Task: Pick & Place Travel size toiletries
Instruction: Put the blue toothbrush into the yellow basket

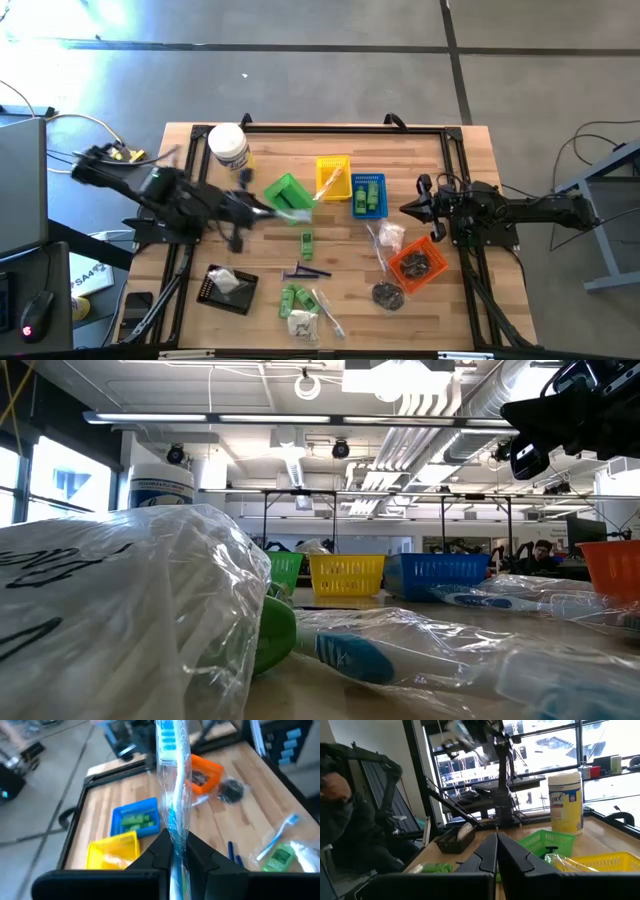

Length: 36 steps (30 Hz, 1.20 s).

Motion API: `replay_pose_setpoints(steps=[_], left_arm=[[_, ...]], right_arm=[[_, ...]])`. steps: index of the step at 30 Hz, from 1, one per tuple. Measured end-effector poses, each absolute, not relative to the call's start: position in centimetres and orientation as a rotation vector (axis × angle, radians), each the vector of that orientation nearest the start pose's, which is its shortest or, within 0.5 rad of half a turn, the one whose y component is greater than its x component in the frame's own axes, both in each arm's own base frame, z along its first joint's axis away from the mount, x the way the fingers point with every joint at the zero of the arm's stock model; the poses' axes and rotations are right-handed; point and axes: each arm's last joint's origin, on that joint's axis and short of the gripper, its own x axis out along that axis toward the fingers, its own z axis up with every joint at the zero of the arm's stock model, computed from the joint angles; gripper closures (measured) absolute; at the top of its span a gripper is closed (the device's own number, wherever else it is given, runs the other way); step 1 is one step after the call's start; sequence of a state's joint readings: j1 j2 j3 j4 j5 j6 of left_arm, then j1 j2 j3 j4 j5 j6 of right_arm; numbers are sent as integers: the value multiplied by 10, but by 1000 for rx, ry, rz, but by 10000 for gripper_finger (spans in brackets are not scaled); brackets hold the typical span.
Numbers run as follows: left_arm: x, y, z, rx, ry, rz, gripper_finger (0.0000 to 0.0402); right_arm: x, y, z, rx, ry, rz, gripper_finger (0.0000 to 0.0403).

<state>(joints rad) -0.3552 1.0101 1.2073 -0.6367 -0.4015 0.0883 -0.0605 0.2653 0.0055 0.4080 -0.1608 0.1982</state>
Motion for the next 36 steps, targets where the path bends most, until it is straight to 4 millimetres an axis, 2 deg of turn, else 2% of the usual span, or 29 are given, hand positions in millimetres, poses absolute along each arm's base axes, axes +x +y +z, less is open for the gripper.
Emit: replay_pose_setpoints(steps=[3, 8, 14, 20, 23, 28, 32, 36], left_arm=[[158, -42, 363, 105, 293, 78, 378], [134, -32, 302, -114, 128, 92, 378], [129, -30, 238, -211, 70, 90, 378], [130, -28, 198, -270, 34, 167, 378], [129, -27, 191, -280, 36, 197, 378], [129, -26, 198, -332, -14, 232, 378], [133, -25, 224, -352, -70, 300, 378], [143, -27, 255, -313, -12, 377, 378]], right_arm=[[113, -2, 182, 175, -138, 108, 399], [113, -3, 182, 173, -140, 91, 399], [113, -3, 182, 173, -141, 82, 399], [113, -3, 182, 173, -140, 81, 399], [113, -3, 181, 175, -134, 83, 399], [115, -3, 180, 177, -117, 84, 399], [115, -3, 180, 176, -114, 83, 399], [115, -3, 180, 176, -116, 81, 399]])
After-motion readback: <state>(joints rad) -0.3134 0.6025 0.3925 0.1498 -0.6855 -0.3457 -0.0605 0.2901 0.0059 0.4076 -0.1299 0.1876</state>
